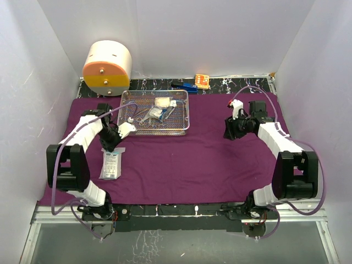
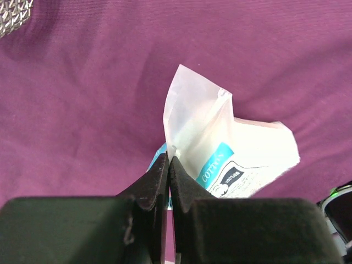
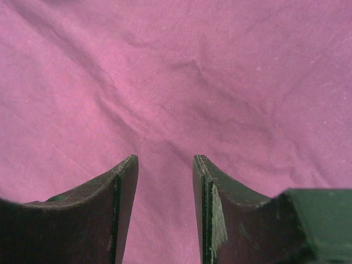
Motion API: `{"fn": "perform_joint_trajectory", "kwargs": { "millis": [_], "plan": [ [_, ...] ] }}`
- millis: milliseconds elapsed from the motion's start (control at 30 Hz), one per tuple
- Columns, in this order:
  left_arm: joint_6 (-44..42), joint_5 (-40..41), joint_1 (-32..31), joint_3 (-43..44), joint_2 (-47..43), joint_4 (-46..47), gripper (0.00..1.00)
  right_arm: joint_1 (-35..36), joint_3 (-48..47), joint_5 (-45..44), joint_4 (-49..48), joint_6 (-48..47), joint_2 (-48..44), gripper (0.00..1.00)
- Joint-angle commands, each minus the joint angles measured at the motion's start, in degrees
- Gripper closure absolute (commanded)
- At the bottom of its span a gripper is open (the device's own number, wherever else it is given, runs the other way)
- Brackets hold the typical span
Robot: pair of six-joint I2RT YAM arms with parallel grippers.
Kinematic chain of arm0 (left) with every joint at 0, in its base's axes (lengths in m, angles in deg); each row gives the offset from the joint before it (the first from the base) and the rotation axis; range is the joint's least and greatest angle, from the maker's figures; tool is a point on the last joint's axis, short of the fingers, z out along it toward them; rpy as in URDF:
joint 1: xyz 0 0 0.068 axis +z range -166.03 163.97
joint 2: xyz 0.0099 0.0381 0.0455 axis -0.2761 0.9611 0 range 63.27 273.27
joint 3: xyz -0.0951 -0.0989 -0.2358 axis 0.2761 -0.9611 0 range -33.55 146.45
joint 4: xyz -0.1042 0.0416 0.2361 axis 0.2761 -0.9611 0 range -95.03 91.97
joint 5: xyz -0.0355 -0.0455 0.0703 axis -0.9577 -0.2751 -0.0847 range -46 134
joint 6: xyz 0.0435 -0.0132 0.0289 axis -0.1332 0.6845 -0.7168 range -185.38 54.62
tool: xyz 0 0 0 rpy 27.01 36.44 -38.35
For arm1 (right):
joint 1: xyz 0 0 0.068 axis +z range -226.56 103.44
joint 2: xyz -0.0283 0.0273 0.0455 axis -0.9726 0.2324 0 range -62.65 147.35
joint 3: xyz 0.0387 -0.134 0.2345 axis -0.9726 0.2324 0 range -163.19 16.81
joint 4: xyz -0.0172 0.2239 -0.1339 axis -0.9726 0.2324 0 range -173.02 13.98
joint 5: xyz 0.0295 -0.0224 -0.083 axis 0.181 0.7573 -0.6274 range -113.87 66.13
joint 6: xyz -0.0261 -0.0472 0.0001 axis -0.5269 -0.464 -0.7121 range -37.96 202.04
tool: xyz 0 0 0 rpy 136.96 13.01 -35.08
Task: Open and lay out the surgical kit
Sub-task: Place the medical item in the surgical kit.
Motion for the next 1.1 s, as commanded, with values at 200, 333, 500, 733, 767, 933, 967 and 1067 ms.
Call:
{"fn": "perform_joint_trajectory", "kwargs": {
  "millis": [200,333,500,733,767,933,967,1067],
  "plan": [
    [0.89,-4.19,0.94,1.79,5.64,0.68,1.00,0.65,-1.60,-0.75,-1.87,-0.80,1.85,0.57],
    [1.37,-3.32,0.94,-0.48,6.01,0.60,1.00,0.62,-1.91,-0.44,-1.70,-0.71,1.98,0.57],
    [1.76,0.21,0.95,-3.39,4.25,1.40,0.95,0.65,-2.01,-0.30,-1.44,-0.74,2.05,0.57],
    [11.31,-2.03,0.94,7.37,3.88,6.40,0.74,2.39,-2.25,-0.13,-1.27,-0.66,1.88,0.57],
    [13.14,-2.96,0.94,9.43,4.27,7.11,0.71,2.36,-2.23,-0.13,-1.16,-0.63,1.81,0.56],
    [22.21,-10.33,0.39,18.73,6.31,8.98,0.54,2.44,-2.05,-0.13,-1.17,-0.74,0.92,0.56],
    [24.27,-11.71,-0.02,20.11,6.76,9.67,0.51,2.43,-2.10,-0.04,-1.15,-0.73,0.77,0.56],
    [31.00,-12.91,-2.50,24.01,8.85,14.53,0.42,2.42,-2.21,0.08,-1.17,-0.52,0.44,0.56]
  ]
}}
